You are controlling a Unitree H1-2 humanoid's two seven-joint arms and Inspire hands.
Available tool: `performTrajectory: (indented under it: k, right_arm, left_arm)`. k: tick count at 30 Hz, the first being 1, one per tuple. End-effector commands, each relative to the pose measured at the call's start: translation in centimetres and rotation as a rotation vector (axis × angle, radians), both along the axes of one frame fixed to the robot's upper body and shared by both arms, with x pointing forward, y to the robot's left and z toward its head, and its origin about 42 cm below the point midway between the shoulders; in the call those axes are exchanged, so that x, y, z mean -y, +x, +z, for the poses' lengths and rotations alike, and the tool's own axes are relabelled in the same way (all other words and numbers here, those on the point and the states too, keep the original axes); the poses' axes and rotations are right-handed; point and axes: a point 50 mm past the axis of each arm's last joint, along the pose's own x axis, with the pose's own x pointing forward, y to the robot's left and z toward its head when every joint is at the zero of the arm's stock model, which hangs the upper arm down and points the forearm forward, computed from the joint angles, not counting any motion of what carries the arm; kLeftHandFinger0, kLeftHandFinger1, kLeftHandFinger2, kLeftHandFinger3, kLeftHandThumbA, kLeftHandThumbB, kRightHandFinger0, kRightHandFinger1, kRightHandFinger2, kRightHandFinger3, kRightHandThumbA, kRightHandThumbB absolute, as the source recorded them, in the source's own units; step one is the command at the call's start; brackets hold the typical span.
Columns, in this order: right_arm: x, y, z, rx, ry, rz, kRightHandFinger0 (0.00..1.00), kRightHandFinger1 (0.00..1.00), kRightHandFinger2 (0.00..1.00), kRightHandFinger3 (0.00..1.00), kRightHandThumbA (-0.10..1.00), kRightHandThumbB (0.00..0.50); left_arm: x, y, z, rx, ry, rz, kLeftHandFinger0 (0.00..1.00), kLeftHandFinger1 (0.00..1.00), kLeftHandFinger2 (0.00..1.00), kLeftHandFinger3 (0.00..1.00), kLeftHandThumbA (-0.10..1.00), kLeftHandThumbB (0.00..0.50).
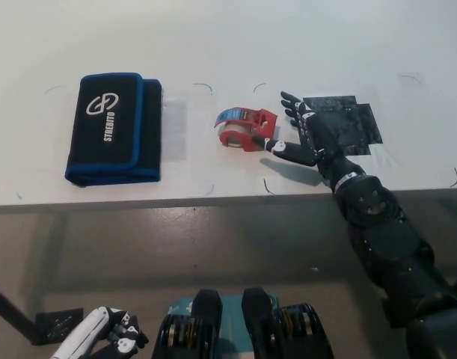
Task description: Use the right hand to move the tape on the right hand side to the notebook on the left hand side
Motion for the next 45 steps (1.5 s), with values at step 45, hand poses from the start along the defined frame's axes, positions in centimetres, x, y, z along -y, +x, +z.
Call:
performTrajectory:
  k: [45]
  right_arm:
    - [-12.3, -1.6, 1.6, 0.013, 0.11, 0.195, 1.0, 1.0, 1.0, 1.0, 1.0, 0.359]
  left_arm:
    - [-0.6, 0.6, 1.6, 0.036, 0.01, -0.027, 0.44, 0.43, 0.48, 0.59, 0.43, 0.01]
